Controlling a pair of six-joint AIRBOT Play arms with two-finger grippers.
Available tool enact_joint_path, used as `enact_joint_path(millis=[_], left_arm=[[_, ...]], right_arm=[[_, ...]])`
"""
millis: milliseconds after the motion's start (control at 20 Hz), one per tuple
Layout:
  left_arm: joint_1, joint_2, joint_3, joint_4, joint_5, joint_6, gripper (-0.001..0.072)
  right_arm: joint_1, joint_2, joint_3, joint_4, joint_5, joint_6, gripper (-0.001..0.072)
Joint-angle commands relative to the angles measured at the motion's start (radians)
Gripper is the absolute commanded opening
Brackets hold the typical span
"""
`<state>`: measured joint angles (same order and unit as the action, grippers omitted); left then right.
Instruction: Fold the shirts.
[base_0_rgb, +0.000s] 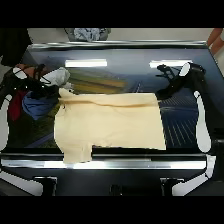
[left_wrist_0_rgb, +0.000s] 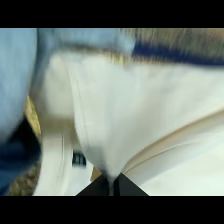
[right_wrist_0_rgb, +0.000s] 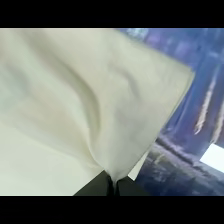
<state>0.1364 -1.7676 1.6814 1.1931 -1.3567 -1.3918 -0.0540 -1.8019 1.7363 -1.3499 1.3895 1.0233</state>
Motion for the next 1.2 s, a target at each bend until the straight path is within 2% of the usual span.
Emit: enact_joint_path(millis=[0, 200, 450, 650, 700, 750, 800, 900, 1000, 1050, 1150], left_arm=[[0.005, 0.001, -0.086, 0.038, -0.161, -0.015, 0.0029], [0.005, 0.002, -0.098, 0.039, -0.214, -0.014, 0.003], [0.023, 0.003, -0.091, 0.058, -0.228, 0.006, 0.0029], [0.021, -0.011, -0.101, 0.057, -0.218, -0.003, 0.0035], [0.019, -0.012, -0.1, 0.053, -0.219, -0.011, 0.016], [0.019, -0.008, -0.095, 0.05, -0.224, -0.026, 0.0424], [0.023, 0.003, -0.088, 0.045, -0.234, -0.026, 0.0475], [0.042, 0.057, -0.08, 0.038, -0.27, -0.026, 0.0476], [0.069, 0.148, -0.14, 0.039, -0.292, -0.022, 0.0474], [0.086, 0.211, -0.23, 0.039, -0.276, -0.021, 0.0472], [0.126, 0.361, -0.519, 0.037, -0.193, -0.01, 0.0471]], right_arm=[[0.001, -0.04, -0.028, 0.055, 0.171, -0.033, 0.0038], [0.001, -0.042, -0.028, -0.026, 0.217, -0.044, 0.0038], [0.001, -0.042, -0.028, -0.094, 0.193, -0.089, 0.0038], [0.001, -0.067, -0.029, -0.011, 0.223, -0.06, 0.0041], [0.001, -0.069, -0.029, 0.0, 0.214, -0.039, 0.013], [0.001, -0.064, -0.026, 0.003, 0.208, -0.029, 0.0453], [0.001, -0.05, -0.025, -0.003, 0.234, -0.032, 0.0613], [-0.021, 0.005, -0.025, -0.067, 0.311, -0.043, 0.0615], [-0.092, 0.055, -0.027, -0.063, 0.399, -0.04, 0.0615], [-0.141, 0.084, -0.042, -0.061, 0.422, -0.037, 0.0613], [-0.222, 0.175, -0.16, -0.067, 0.376, -0.035, 0.061]])
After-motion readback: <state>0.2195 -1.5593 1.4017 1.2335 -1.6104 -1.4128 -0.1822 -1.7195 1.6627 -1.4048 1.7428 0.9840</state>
